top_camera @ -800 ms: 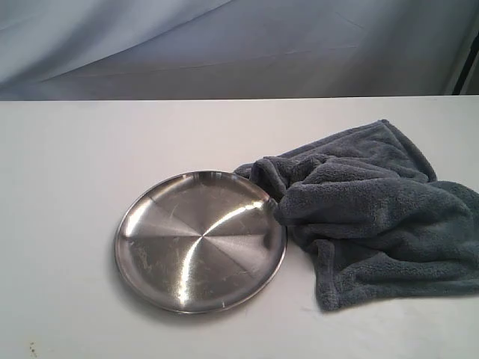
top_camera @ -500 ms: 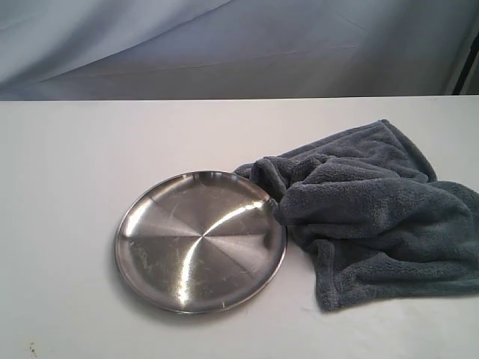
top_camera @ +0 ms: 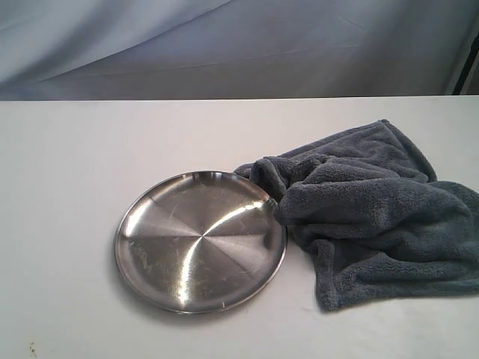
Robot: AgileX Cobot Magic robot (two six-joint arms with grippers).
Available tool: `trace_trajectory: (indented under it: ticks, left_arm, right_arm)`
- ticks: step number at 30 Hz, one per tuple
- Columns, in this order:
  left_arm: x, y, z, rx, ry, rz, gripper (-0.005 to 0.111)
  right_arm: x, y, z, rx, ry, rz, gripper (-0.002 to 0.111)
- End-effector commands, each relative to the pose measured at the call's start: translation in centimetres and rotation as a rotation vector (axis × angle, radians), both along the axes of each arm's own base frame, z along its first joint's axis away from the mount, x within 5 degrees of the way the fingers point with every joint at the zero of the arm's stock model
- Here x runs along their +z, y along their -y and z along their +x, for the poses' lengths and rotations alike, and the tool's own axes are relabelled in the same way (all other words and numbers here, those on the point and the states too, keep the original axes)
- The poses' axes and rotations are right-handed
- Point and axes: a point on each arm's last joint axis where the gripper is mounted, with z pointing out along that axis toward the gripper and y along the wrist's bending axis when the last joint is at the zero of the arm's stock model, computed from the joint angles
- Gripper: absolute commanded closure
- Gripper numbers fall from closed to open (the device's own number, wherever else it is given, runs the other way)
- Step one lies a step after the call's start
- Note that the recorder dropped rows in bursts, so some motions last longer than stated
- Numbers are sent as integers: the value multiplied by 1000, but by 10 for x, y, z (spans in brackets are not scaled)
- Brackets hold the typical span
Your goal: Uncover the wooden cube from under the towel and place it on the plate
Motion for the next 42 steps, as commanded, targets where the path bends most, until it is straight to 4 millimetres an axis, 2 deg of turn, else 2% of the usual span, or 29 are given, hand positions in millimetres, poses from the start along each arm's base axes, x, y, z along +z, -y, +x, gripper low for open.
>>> trace_trajectory:
  ticks: [1,10,14,18,20,24,28,32,38,42]
  left_arm:
    - [10,7,12,-69,-73,38,107]
    - [19,27,44,-193,-252,82,107]
    - [22,48,64,-293,-360,126,107]
    - [21,83,77,-443,-407,172,107]
    - [16,113,82,-525,-442,213,107]
    - [-6,160,80,-590,-508,349,107]
    - [-20,211,73,-593,-697,336,107]
    - [-24,244,74,-638,-765,330,107]
    - [-25,294,79,-752,-726,375,107]
    - [-26,330,88,-789,-721,290,107]
  right_arm:
    - [-2,0,0,5,-6,9,105]
    - [-2,0,0,5,-6,9,105]
    - [-2,0,0,5,-6,9,105]
    - [-2,0,0,5,-6,9,105]
    - [-2,0,0,5,-6,9,105]
    - [-2,0,0,5,-6,9,105]
    - [-2,0,0,5,-6,9,105]
    - [-2,0,0,5,-6,9,105]
    - [-2,0,0,5,-6,9,105]
    - [-2,0,0,5,-6,9,105]
